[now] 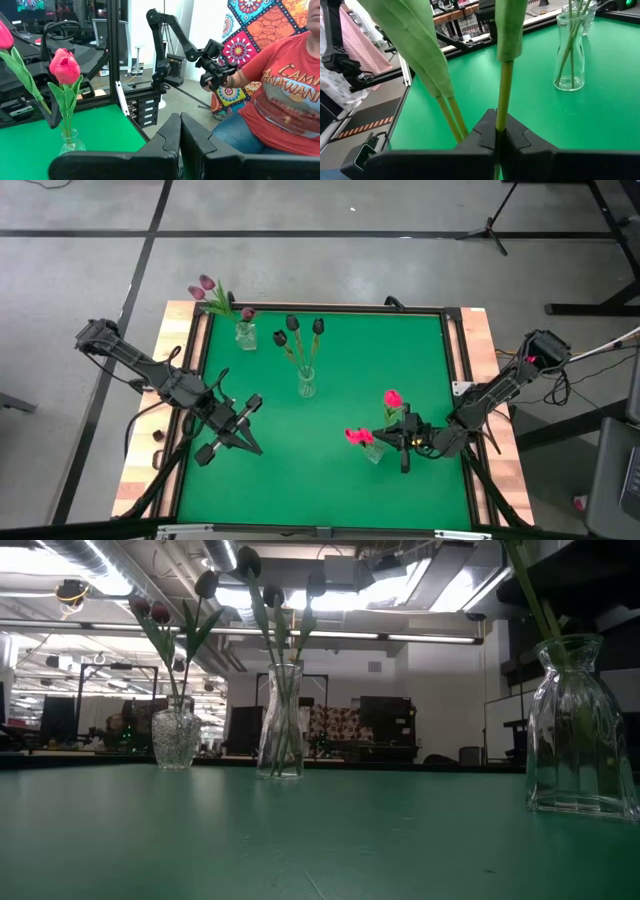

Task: Sort flowers into vase by color
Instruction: Put the pink tulip into the bottom transparent vase

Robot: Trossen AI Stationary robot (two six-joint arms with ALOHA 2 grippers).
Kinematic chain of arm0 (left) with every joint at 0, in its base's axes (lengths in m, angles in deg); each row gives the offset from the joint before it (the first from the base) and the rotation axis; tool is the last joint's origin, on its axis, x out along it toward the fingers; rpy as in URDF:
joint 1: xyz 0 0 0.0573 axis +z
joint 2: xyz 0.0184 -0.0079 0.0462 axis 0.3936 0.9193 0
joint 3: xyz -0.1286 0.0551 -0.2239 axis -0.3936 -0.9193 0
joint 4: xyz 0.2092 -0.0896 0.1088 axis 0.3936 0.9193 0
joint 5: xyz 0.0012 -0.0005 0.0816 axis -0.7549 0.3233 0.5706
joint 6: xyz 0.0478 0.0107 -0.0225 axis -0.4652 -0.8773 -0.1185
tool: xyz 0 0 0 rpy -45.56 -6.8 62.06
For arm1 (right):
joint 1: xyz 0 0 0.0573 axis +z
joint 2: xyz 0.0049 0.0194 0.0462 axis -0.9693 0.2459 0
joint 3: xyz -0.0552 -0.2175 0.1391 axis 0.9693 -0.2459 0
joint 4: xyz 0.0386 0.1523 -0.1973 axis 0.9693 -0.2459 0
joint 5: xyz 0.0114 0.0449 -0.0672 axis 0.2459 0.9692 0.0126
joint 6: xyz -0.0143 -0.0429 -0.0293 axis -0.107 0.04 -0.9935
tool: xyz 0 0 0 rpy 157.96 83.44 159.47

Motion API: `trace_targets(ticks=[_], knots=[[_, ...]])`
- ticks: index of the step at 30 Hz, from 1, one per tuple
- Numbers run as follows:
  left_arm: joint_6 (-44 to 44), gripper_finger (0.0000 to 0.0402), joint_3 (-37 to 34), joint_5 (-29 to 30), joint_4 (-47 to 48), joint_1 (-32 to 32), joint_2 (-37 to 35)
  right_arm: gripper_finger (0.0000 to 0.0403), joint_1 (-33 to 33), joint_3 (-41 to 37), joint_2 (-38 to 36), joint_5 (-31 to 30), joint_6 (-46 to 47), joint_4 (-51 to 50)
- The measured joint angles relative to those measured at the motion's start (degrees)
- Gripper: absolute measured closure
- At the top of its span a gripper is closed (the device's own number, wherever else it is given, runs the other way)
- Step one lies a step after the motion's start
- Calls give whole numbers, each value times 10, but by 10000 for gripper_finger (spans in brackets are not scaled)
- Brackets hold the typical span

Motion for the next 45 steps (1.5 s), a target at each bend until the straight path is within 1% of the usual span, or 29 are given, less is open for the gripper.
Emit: trace_targets(ticks=[4,7,14,18,20,24,27,34,36,40,41,43,45], knots=[[0,401,0,3,0,0,0,380,0,0,4,0,2,-2],[0,401,0,4,0,0,0,357,0,0,4,2,3,-2],[4,401,0,4,0,0,0,282,0,0,2,6,2,15],[5,401,0,4,-1,0,0,246,0,0,0,21,-14,35],[5,401,0,4,-4,0,0,232,1,0,-9,21,-16,35],[13,401,0,5,-7,0,-11,215,0,0,-41,46,-28,34],[33,401,0,12,-7,-1,-28,213,0,0,-75,77,-39,34],[33,401,0,19,-5,-9,-72,216,1,0,-159,175,-63,30],[50,401,0,31,-3,-9,-85,216,0,0,-185,214,-75,21],[67,401,0,30,0,-13,-110,216,0,0,-245,313,-94,31],[83,401,0,29,7,-16,-118,216,0,0,-263,327,-98,27],[95,401,0,28,16,-19,-132,216,0,0,-300,338,-92,16],[86,401,0,22,39,-20,-150,216,0,0,-332,338,-81,14]])
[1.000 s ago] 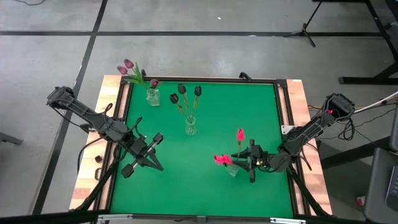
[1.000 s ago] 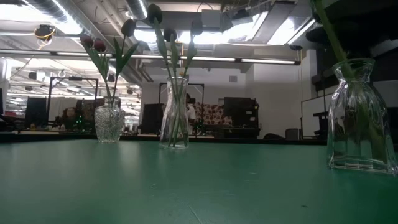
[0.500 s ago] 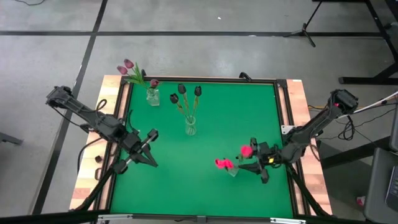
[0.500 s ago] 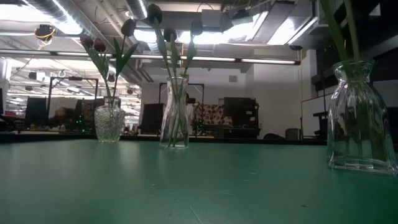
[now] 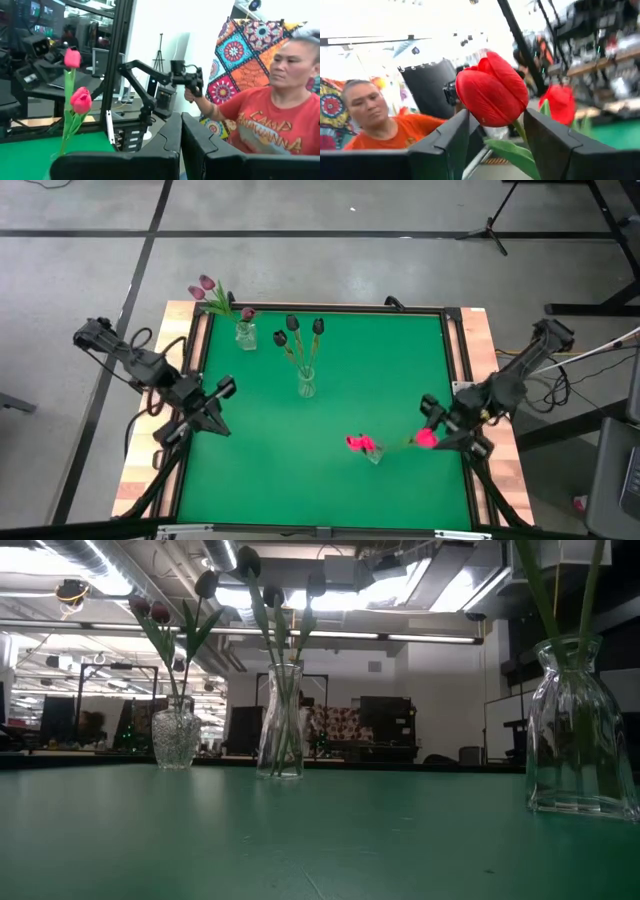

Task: Sort flowers into vase by color
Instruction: Put the pink tulip into the bottom transparent vase

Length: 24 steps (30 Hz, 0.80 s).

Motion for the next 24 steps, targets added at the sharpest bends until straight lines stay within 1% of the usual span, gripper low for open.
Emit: trace_targets(ticks=[2,4,5,8,11,12,13,15,18,21,23,24], knots=[[-4,401,0,-2,18,1,-18,216,0,0,-25,1,-44,-12],[-10,401,0,-25,22,2,-34,216,0,0,-57,43,-97,-33],[-11,401,0,-50,20,2,-42,216,0,-1,-75,68,-108,-36],[-8,401,0,-157,12,2,-66,216,0,1,-111,135,-146,-25],[-26,401,0,-250,10,2,-91,216,0,0,-151,220,-195,-36],[-33,401,0,-277,11,1,-99,216,0,0,-166,236,-206,-40],[-35,401,0,-302,11,1,-106,216,0,0,-179,241,-214,-45],[-40,401,0,-343,24,1,-118,216,0,1,-208,234,-220,-71],[-38,401,-11,-343,29,1,-134,216,0,0,-237,210,-223,-119],[-34,401,-41,-293,30,2,-162,216,0,0,-260,203,-233,-124],[-34,401,-69,-255,27,2,-185,216,0,1,-270,220,-247,-125],[-34,401,-85,-245,22,2,-197,216,0,1,-274,230,-251,-132]])
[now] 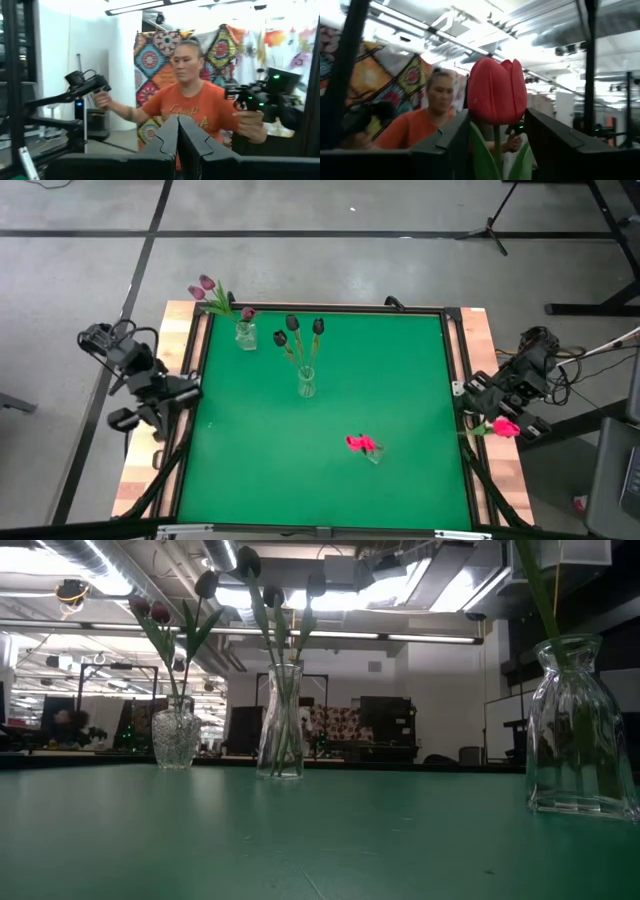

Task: Sort flowers into vase by color
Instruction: Put the pink tulip into the bottom transparent vase

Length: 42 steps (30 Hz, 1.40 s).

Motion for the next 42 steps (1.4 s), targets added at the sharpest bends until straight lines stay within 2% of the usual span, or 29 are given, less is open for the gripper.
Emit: trace_targets(ticks=[5,12,16,42], knots=[[-20,401,-63,18,-39,0,-68,216,0,0,-3,-2,7,-9],[-22,401,-99,42,-46,0,-127,216,0,-1,5,-43,12,-7],[-22,401,-109,42,-43,0,-130,216,0,-1,9,-68,7,-11],[-22,401,-119,47,-45,0,-129,217,0,-1,9,-68,-1,-26]])
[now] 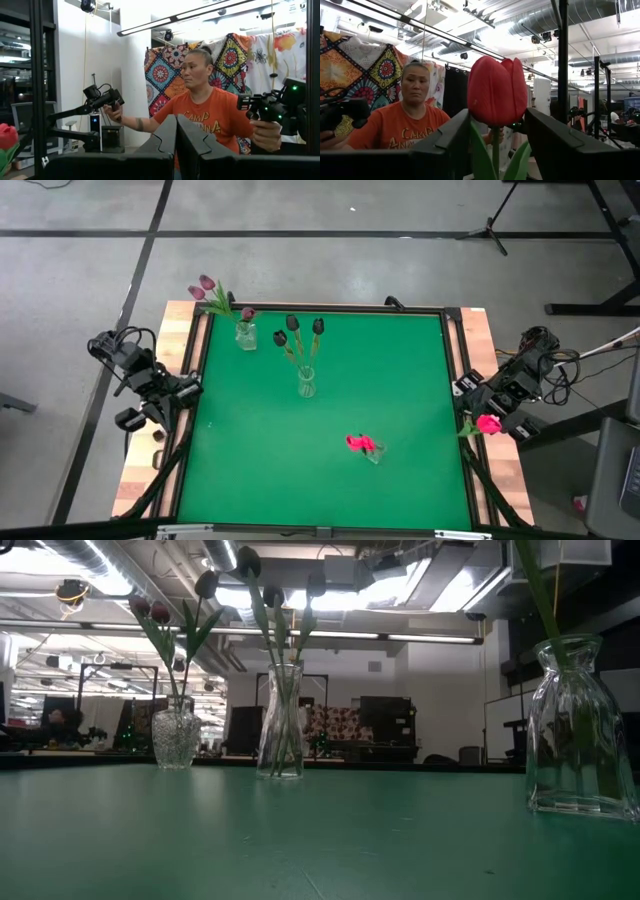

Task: Sort flowers into vase by color
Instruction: Put the pink tulip into the bottom transparent vase

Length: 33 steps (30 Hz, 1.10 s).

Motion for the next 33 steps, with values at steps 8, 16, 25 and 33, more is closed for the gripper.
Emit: trace_targets(ticks=[8,16,25,33], knots=[[1,401,0,0,0,0,0,216,0,0,0,12,-12,1],[1,401,0,0,0,0,0,216,0,0,8,-20,-32,4],[1,401,0,0,0,0,0,216,0,0,38,-139,-29,7],[0,401,0,0,0,0,0,217,0,0,57,-167,3,10]])
